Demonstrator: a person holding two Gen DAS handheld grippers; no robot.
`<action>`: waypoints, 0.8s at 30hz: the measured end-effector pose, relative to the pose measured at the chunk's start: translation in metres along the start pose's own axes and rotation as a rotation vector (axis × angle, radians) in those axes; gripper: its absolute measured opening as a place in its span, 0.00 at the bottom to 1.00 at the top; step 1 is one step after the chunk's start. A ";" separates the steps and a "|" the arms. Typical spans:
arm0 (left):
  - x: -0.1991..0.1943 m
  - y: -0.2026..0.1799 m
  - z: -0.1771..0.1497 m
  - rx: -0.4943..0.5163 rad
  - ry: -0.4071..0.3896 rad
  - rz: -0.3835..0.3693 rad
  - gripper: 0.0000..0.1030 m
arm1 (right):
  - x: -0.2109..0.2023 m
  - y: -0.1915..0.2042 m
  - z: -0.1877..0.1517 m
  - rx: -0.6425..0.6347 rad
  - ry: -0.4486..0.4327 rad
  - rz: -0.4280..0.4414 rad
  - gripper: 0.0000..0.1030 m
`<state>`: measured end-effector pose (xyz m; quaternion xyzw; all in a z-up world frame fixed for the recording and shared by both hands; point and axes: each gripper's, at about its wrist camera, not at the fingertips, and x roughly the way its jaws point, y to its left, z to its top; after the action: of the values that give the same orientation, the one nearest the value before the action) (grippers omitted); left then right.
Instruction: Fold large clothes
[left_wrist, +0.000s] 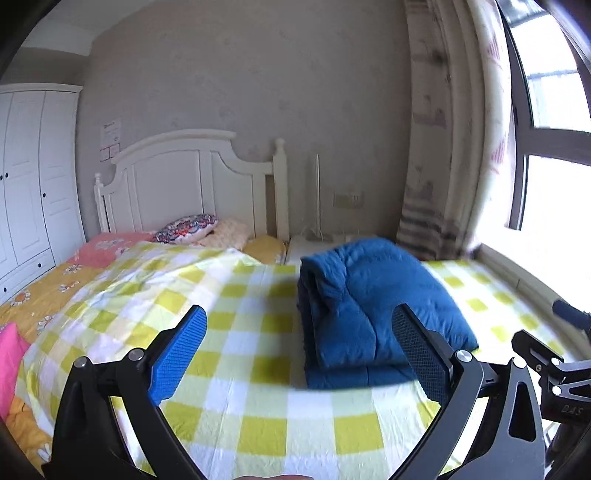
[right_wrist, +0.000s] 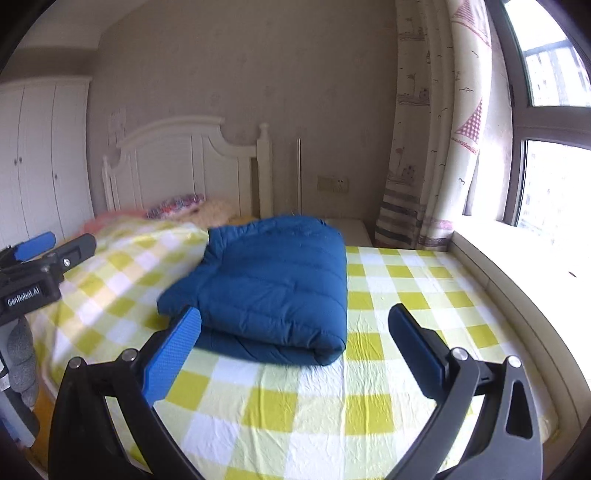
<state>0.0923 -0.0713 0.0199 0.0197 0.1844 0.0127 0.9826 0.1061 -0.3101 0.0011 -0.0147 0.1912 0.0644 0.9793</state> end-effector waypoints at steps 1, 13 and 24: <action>0.003 -0.001 -0.003 0.001 0.009 -0.004 0.96 | 0.001 0.003 -0.002 -0.011 0.005 -0.007 0.98; 0.004 -0.010 -0.014 0.009 0.024 -0.008 0.96 | 0.002 0.015 -0.005 -0.025 0.011 -0.005 0.98; 0.004 -0.010 -0.015 0.006 0.024 -0.010 0.96 | 0.001 0.020 -0.003 -0.018 0.014 -0.003 0.98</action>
<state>0.0910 -0.0809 0.0037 0.0217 0.1964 0.0073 0.9803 0.1030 -0.2900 -0.0026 -0.0245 0.1976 0.0644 0.9779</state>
